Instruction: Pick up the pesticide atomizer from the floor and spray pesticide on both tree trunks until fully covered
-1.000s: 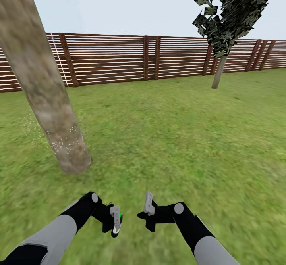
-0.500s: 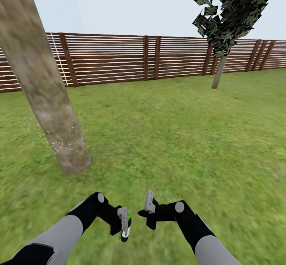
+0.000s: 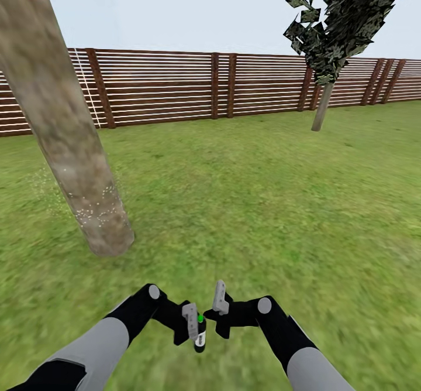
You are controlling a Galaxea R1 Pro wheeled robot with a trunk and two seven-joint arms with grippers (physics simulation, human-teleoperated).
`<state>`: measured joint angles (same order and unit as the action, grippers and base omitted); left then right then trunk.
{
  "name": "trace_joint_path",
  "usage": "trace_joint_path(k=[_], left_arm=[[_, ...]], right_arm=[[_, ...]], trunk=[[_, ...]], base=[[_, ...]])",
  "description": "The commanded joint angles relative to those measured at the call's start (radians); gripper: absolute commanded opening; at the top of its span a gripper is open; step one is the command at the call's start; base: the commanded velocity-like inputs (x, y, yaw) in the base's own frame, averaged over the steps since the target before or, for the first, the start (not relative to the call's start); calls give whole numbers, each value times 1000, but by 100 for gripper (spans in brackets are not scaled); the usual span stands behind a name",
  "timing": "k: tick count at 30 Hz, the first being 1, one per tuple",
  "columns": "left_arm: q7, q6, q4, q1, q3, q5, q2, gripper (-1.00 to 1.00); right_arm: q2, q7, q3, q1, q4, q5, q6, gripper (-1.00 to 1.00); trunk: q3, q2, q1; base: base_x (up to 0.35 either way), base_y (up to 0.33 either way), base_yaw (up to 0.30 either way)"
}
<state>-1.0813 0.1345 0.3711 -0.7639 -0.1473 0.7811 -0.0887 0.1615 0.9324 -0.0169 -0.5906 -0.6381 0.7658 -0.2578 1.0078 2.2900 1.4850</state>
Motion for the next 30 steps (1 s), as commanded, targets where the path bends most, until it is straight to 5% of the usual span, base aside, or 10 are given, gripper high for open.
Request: trace_joint_path(k=[1,16,22,23,27,28,30], left_arm=[[0,0,0,0,1,0,0,-100],[0,-1,-2,0,-8,10,14,-100],[0,-3,-1,4,-11,16,137,-100],[0,-4,-1,4,-11,17,158,-100],[20,-10,-1,4,5,6,266,-100],[47,-10,-2,4,32,-9,281,-100],[212,-10,-4,11,179,-63,295,-100]], right_arm=[[0,0,0,0,0,1,0,-100],[-2,-1,1,0,0,1,-1,-100],[-3,-1,0,0,2,1,-1,-100],[-3,-1,0,0,3,1,-1,100],[-7,-7,4,0,6,2,-2,100],[-12,-33,5,0,7,2,-3,100],[-59,-224,5,3,30,-1,-4,100]], trunk=[[0,0,0],[0,0,0],[0,0,0],[0,0,0],[0,0,0],[0,0,0],[0,0,0]], base=[[0,0,0],[0,0,0],[0,0,0],[0,0,0],[0,0,0],[0,0,0],[0,0,0]])
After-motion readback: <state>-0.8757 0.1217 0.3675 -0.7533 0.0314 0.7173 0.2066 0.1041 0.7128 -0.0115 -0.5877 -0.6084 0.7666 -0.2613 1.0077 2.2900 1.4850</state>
